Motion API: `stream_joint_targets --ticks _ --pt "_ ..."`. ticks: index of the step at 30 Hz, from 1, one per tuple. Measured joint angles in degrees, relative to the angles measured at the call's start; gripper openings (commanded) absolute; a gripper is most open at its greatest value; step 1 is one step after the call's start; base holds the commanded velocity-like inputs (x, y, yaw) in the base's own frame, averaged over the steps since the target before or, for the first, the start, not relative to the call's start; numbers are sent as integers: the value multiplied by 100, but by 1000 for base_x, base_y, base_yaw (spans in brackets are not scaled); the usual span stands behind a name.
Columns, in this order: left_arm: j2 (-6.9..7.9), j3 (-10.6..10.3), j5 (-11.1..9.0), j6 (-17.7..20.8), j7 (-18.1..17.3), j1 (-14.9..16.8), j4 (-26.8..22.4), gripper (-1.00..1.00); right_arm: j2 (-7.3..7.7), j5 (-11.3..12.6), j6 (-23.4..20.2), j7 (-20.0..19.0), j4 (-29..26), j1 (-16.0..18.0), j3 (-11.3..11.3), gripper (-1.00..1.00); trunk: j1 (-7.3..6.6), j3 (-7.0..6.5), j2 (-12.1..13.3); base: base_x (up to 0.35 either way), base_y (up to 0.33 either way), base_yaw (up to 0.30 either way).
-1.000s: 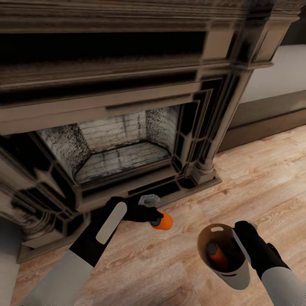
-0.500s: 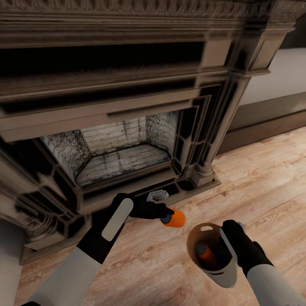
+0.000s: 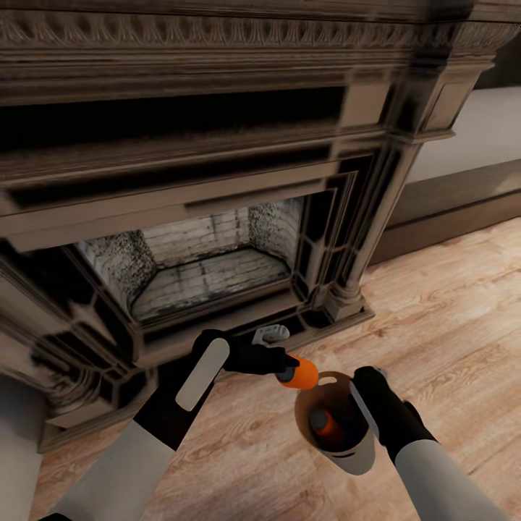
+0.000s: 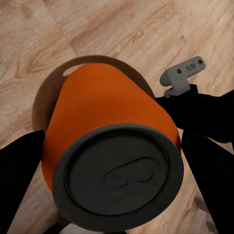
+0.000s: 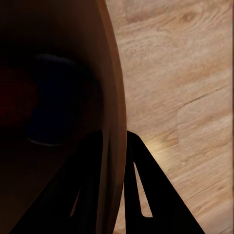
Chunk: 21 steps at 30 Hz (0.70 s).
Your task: Put the three can of soda from the living room inside the tash can in the kitchen.
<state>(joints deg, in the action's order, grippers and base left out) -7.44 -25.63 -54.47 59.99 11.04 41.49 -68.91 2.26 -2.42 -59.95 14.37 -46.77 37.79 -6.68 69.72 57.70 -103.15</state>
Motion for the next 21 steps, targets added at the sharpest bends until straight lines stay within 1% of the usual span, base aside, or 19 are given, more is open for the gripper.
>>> stream_joint_targets --ticks 1,3,5,8,11,16,20,21 --pt "-1 -1 0 0 -1 0 3 -100 -31 -45 -5 4 1 9 -4 -100 -22 -18 40 0 0 0" --pt "-2 -4 2 0 -4 -3 14 -100 -68 -48 -5 4 1 21 -14 -100 -66 -54 120 0 0 0" --pt "-2 -7 4 1 -7 -6 46 -100 -87 -5 -2 0 2 32 -45 -100 -110 -90 201 0 0 0" --pt "-3 -10 16 1 -13 -13 184 -100 -129 -17 -4 -3 2 81 -164 -100 -176 -143 321 0 0 0" --pt "3 -12 33 1 -15 -24 380 -100 -174 -66 -5 -2 1 107 -219 -100 -241 -197 441 0 0 0" --pt "10 -12 35 -160 -19 -37 665 -100 -251 5 -1 -15 -4 133 -241 -100 -351 -287 642 0 0 0" --pt "14 -12 61 -333 -23 -43 902 -100 -289 -48 -5 -12 -8 145 -246 -100 -439 -359 802 0 0 0" --pt "14 -12 59 -360 -25 -43 933 -100 -292 -44 -5 -12 -10 146 -247 -100 -440 -359 804 0 0 0"
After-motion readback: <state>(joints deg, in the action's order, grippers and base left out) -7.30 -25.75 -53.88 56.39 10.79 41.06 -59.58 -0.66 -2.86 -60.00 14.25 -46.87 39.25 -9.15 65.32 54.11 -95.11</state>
